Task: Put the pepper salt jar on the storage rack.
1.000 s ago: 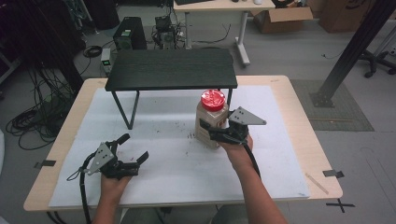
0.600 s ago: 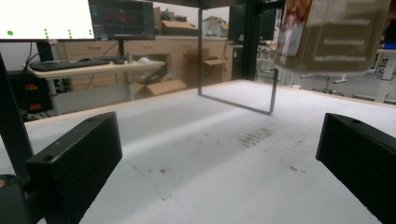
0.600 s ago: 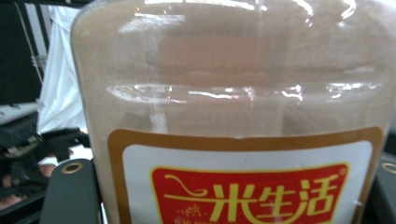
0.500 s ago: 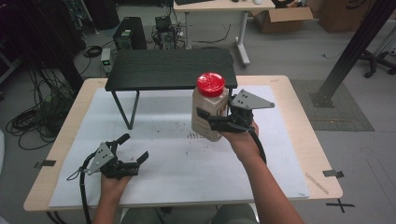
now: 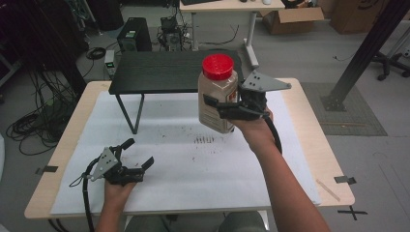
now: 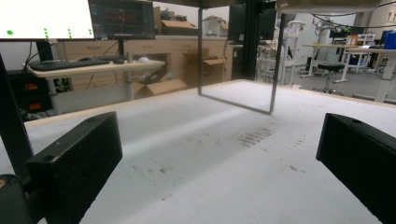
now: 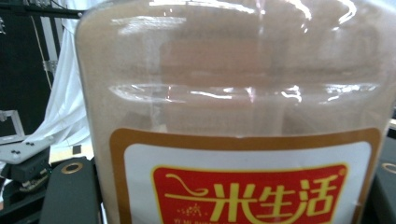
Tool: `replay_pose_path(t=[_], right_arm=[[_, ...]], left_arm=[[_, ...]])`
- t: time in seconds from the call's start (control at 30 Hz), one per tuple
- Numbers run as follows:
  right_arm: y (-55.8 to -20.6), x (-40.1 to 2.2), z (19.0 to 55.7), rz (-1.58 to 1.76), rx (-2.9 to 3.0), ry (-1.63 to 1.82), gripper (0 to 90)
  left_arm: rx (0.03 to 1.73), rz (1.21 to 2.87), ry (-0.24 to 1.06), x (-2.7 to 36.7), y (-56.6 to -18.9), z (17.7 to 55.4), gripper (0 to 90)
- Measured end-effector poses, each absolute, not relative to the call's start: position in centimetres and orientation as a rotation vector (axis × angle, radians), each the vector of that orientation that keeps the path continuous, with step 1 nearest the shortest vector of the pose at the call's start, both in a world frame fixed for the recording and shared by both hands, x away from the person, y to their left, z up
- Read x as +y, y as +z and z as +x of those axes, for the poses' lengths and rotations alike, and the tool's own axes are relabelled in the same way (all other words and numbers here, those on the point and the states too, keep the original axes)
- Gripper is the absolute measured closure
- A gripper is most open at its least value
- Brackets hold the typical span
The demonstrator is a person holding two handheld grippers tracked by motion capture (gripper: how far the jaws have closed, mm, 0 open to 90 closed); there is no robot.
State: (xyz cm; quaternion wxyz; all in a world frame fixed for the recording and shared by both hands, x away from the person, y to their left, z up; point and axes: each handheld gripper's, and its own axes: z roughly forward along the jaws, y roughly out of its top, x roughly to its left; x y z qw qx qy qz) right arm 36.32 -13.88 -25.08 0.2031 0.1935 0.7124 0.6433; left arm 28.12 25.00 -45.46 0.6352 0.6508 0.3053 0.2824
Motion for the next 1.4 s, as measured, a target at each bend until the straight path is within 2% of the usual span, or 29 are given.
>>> replay_pose_path(t=[0.53,1.07,1.4], right_arm=[[-21.6,-13.6,37.4,0.532,1.97,1.848,24.6],[-17.6,-13.8,40.2,0.576,1.903,1.906,24.5],[-16.4,-12.6,41.7,0.578,1.884,1.882,24.5]], left_arm=[[0.697,1.486,0.646,25.0,-45.5,28.1,0.6],[0.694,1.49,0.651,25.0,-45.5,28.1,0.7],[0.695,1.488,0.648,25.0,-45.5,28.1,0.7]])
